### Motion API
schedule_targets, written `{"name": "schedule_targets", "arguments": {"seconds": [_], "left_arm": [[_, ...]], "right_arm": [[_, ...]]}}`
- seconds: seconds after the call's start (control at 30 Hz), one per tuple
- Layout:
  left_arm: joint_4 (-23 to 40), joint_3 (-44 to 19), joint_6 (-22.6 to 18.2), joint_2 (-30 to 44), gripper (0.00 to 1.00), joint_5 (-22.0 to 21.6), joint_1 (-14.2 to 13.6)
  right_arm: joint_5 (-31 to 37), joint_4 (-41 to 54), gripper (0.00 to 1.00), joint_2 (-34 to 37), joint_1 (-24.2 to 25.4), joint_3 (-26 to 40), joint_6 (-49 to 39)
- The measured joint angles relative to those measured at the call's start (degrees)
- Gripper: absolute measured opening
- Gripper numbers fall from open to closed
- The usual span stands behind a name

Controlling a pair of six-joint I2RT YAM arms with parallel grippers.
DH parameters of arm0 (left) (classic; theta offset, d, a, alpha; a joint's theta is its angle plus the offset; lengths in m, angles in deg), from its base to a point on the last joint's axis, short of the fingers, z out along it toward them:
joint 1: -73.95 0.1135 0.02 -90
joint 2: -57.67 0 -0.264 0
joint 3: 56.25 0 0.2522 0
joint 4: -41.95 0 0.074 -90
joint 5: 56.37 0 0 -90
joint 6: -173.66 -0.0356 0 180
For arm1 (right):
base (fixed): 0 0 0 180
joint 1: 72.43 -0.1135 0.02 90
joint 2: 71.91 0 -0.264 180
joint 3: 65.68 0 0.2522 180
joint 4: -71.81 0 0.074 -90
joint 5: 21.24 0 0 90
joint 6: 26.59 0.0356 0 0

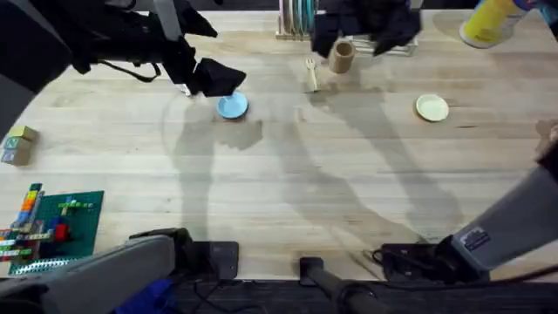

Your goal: Pick up a utensil and set it on the pink plate, then put the other utensil in the container.

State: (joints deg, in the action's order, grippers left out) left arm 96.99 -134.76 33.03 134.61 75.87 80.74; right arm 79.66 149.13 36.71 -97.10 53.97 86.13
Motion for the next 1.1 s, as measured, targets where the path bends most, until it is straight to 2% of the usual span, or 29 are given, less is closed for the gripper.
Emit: {"name": "schedule_targets", "arguments": {"seconds": [0.17, 0.37, 0.8, 1.1], "left_arm": [[0.04, 0.00, 0.00, 0.00, 0.995, 0.00, 0.00], [0.07, 0.00, 0.00, 0.00, 0.995, 0.00, 0.00], [0.07, 0.00, 0.00, 0.00, 0.995, 0.00, 0.00], [0.07, 0.00, 0.00, -0.01, 0.995, 0.00, 0.00]], "right_arm": [[0.06, -6.09, 0.998, 4.27, -1.83, 0.41, 0.08], [-1.76, -10.60, 0.998, 5.63, -2.31, 0.75, 0.86], [-3.01, -13.26, 0.996, 10.94, -2.66, 1.00, 1.70], [-3.17, -15.17, 0.995, 11.89, -2.70, 1.06, 3.29]]}}
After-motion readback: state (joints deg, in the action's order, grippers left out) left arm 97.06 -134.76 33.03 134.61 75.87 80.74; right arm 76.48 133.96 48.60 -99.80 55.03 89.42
